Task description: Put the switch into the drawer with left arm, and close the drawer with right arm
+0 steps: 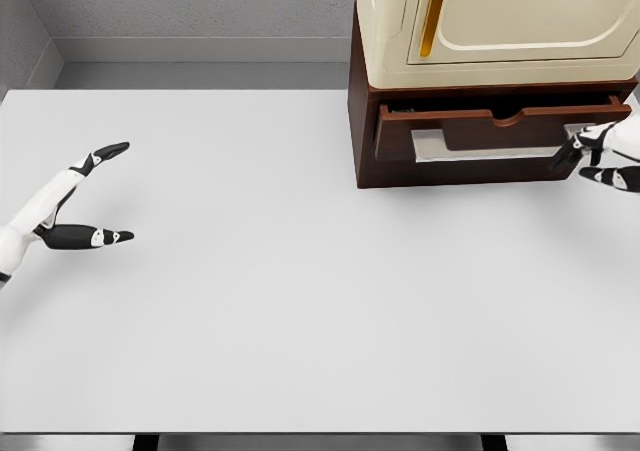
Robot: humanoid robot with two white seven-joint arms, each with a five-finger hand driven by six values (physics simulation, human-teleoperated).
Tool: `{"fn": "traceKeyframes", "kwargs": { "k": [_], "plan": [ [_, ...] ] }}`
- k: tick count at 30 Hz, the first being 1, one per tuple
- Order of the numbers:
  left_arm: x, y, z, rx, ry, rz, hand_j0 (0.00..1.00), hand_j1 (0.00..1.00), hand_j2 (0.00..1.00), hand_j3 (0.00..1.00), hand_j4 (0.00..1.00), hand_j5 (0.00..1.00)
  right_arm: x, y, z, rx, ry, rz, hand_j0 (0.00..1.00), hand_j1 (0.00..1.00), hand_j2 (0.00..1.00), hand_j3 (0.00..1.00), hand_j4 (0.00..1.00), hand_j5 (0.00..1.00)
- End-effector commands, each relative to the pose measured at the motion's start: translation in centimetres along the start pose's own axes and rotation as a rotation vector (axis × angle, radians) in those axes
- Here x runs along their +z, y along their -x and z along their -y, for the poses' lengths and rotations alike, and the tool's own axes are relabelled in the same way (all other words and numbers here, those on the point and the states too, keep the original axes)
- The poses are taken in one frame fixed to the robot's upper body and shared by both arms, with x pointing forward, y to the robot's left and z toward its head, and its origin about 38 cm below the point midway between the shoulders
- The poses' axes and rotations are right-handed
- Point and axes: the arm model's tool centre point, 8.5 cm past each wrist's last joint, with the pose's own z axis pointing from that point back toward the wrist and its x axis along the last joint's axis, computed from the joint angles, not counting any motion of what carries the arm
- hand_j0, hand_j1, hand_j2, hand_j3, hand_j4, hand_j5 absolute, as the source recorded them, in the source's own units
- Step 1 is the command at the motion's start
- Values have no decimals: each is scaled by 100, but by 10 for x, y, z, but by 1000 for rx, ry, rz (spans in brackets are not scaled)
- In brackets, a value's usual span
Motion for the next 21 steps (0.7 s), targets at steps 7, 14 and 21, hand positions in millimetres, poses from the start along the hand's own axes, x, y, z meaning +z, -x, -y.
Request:
{"fn": "traceKeyframes", "kwargs": {
  "k": [7,14,21],
  "plan": [
    [0,-1,-1,4,-5,6,100,100,100,100,100,100,-11,0,-13,-7,-35,12,58,58,58,58,58,58],
    [-1,-2,-1,5,-6,7,100,100,100,100,100,100,-13,3,-17,-14,-44,6,59,59,59,59,59,59],
    [1,-1,0,6,-3,4,100,100,100,100,100,100,-15,8,-21,-2,-52,-18,60,60,60,60,60,60]
  ]
}}
